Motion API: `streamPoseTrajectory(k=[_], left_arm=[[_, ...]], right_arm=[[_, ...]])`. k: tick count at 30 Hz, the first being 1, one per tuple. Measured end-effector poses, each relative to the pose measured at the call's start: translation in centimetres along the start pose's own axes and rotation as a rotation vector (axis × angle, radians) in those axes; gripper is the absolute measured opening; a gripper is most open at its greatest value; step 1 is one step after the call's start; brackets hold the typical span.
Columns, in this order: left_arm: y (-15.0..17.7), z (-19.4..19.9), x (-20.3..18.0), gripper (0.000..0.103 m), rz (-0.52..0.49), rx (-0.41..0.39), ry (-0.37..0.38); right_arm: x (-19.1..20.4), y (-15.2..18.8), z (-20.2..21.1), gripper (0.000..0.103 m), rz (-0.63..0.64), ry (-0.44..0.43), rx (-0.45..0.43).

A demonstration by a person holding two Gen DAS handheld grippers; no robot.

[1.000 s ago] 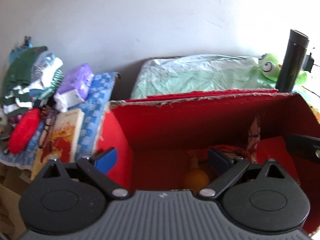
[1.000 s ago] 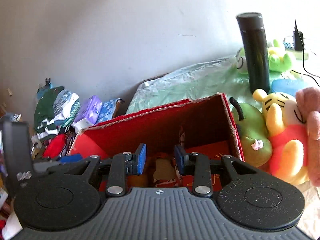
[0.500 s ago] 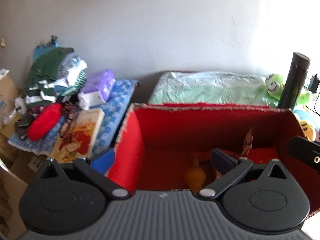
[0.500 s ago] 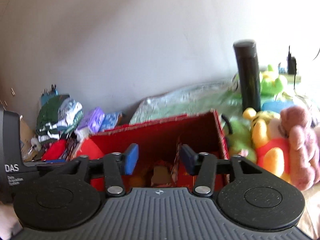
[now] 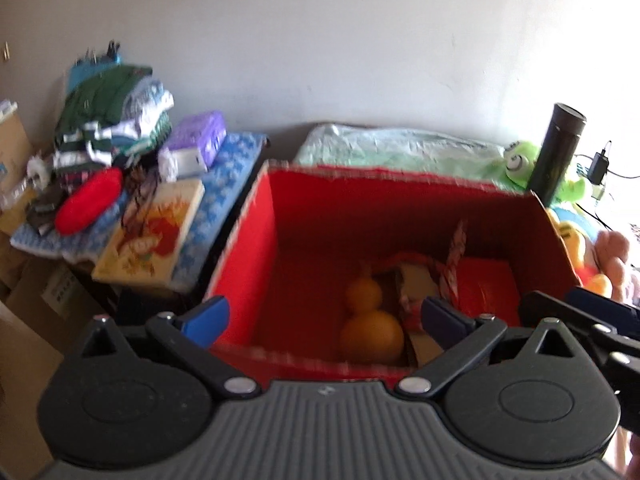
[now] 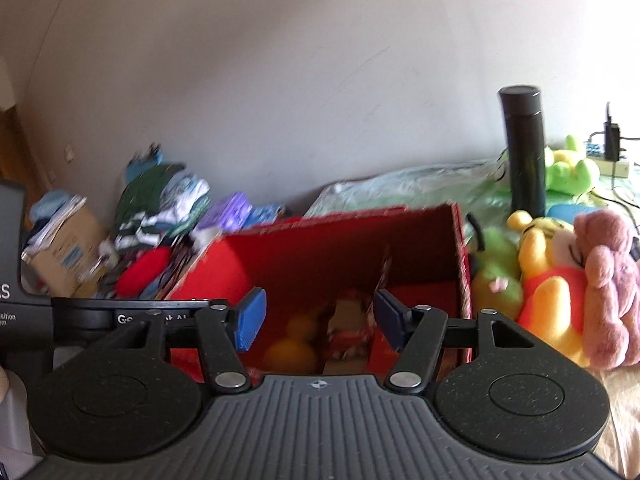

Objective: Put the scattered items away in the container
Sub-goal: 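Move the right gripper down to the white printed tape roll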

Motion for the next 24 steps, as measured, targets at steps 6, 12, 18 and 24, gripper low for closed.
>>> streamPoseTrajectory(k=[6,12,18,24], left_arm=[[3.1,2.2,1.2,0.101,0.021,0.008,0.03],[6.7,2.0,2.0,0.094,0.039,0.067,0.023],[8.8,0.8,2.4,0.08,0.028,0.134,0.02],[9.3,-0.6,2.3,0.069,0.052,0.172,0.066]], right_arm=[[1.2,1.9,1.7,0.048,0.044,-0.123,0.05],[1.4,4.8,1.6,0.031,0.046,-0.208,0.139],[0.6,7.9,0.0,0.027,0.001,-0.128,0.279],[0.8,7.8,-0.7,0.027,-0.046,-0.105,0.321]])
Point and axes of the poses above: each gripper's, at about its wrist camera, not at the fingertips, and z roughly against the way its jaws point, x to its left, y to its underside, the point moved 4 cm from there along -z, roughly the way its jaws point
